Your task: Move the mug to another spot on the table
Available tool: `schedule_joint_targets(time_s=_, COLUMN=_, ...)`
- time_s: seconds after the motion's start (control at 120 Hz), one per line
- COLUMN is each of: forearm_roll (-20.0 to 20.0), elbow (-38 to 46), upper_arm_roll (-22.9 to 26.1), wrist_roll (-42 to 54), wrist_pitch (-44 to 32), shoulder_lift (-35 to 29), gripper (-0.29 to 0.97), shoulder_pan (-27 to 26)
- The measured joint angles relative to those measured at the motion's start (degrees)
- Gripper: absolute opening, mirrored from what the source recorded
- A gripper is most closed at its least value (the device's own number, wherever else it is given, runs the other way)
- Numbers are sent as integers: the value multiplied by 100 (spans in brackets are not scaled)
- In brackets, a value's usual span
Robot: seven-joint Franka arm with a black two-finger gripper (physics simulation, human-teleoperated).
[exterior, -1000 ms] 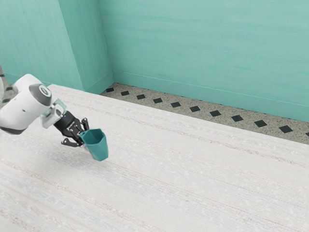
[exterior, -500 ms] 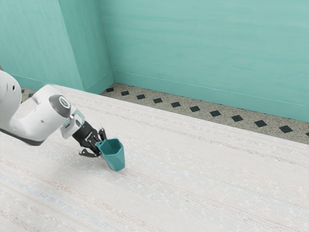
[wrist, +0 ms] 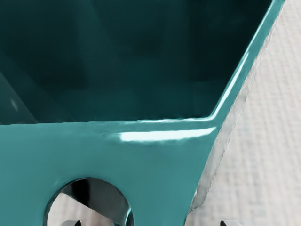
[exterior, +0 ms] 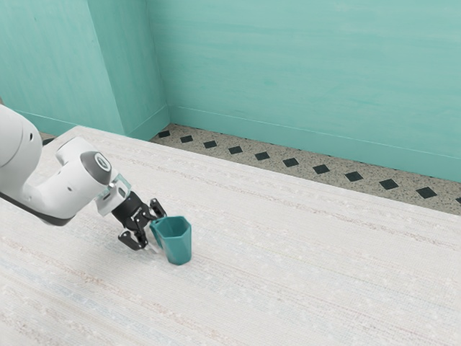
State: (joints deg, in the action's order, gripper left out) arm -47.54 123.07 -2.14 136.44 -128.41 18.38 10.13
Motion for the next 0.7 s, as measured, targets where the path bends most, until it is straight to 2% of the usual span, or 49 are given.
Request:
schedule_joint_targets(time_s=0.108, forearm_roll=10, elbow=0, upper_arm_roll=1, wrist_roll=-56, wrist_pitch=8, shoulder_lift=-39, gripper=49, shoulder_pan=6)
schedule_joint_targets(time_s=0.233, forearm_roll=24, elbow=-10, upper_arm_roll=9, wrist_roll=-106, wrist_pitch=14, shoulder_lift=-216, gripper=58, shoulder_pan=7)
schedule_joint_targets(time_s=0.333, forearm_roll=42, elbow=52, upper_arm_roll=11, wrist_roll=-142, wrist_pitch=37, shoulder_lift=-558, gripper=61, shoulder_pan=12)
schedule_joint_targets(time_s=0.517, forearm_roll=143, elbow=662, upper_arm_roll=3, wrist_roll=-225, wrist_pitch=124, shoulder_lift=-1418, gripper=65, shoulder_pan=65)
schedule_joint_targets(time_s=0.633, forearm_roll=1124, elbow=792, upper_arm_roll=300, wrist_roll=-678, wrist_pitch=258, shoulder_lift=-2019, gripper=66, shoulder_pan=257)
schedule_joint_targets(time_s=0.7, forearm_roll=1876, elbow=637, upper_arm_roll=596, wrist_roll=-1120, wrist_pitch=419, shoulder_lift=-2173, gripper=67, shoulder_pan=386)
